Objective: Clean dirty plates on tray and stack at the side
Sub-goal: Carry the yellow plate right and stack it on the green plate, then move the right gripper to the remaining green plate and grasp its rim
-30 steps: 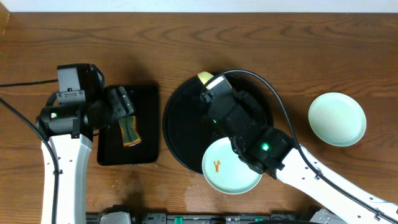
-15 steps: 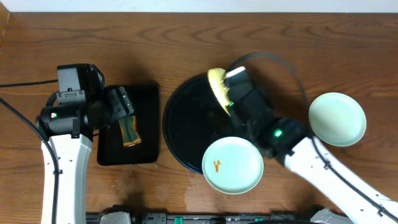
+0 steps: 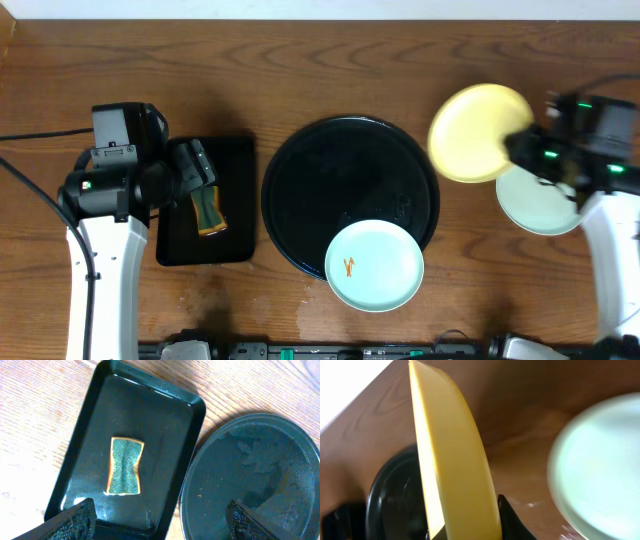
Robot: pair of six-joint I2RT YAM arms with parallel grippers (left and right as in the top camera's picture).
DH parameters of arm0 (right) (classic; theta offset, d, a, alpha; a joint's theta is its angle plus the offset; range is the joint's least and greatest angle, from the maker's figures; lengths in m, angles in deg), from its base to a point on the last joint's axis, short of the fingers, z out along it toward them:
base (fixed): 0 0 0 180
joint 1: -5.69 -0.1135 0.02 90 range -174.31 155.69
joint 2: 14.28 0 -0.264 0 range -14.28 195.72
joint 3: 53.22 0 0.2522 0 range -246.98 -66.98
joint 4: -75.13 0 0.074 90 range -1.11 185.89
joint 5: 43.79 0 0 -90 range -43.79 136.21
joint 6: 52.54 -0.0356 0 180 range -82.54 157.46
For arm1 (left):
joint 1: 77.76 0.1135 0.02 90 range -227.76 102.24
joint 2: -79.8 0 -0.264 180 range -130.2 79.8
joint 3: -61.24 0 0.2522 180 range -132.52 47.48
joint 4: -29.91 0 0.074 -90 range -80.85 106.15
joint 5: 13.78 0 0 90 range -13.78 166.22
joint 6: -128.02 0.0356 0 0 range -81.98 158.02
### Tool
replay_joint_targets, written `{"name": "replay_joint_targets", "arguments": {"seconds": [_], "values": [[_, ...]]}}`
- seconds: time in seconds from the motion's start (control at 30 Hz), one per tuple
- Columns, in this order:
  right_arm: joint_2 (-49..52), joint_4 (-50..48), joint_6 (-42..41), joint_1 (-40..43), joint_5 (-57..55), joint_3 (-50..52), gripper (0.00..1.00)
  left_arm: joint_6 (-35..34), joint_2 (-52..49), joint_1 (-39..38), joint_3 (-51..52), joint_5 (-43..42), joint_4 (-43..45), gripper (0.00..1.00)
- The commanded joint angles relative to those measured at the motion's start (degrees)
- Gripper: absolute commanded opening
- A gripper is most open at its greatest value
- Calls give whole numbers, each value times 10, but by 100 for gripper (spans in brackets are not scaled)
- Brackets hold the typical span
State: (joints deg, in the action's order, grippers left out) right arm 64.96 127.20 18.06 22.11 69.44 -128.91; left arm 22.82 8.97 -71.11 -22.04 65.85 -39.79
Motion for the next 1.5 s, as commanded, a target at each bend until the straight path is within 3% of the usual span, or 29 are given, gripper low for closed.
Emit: {"name": "replay_joint_targets", "arguments": {"seconds": [0.0, 0.2, 0.4, 0.53, 0.57, 0.67, 0.8, 1.0, 1.17, 1.3, 1.47], "values": [[25, 26, -18, 88, 39, -9, 1, -1, 1, 2, -12, -1, -1, 84], [88, 50, -19, 176, -36, -9, 1, -1, 1, 2, -12, -2, -1, 84], [146, 40, -21, 188, -39, -9, 3, -1, 1, 2, -12, -1, -1, 84], [148, 41, -54, 188, -44, -9, 59, -1, 1, 2, -12, -2, 1, 85], [142, 42, -62, 188, -44, -9, 63, -1, 1, 2, -12, -2, 2, 88], [106, 51, -61, 177, -51, -9, 64, -1, 1, 2, -12, -2, 3, 89], [40, 72, -36, 143, -53, -9, 58, 0, 1, 1, -12, -17, 1, 89], [-27, 110, 54, 0, -19, -9, 46, 5, 1, -33, -11, -42, -5, 89], [-10, 154, 126, -177, -25, -5, 46, 6, 1, -83, -11, -32, -5, 89], [31, 211, 128, -296, -87, 8, 46, 6, 1, -96, -11, -27, -5, 89], [83, 260, 102, -380, -114, 33, 49, 6, 1, -96, -11, -27, -6, 89]]}}
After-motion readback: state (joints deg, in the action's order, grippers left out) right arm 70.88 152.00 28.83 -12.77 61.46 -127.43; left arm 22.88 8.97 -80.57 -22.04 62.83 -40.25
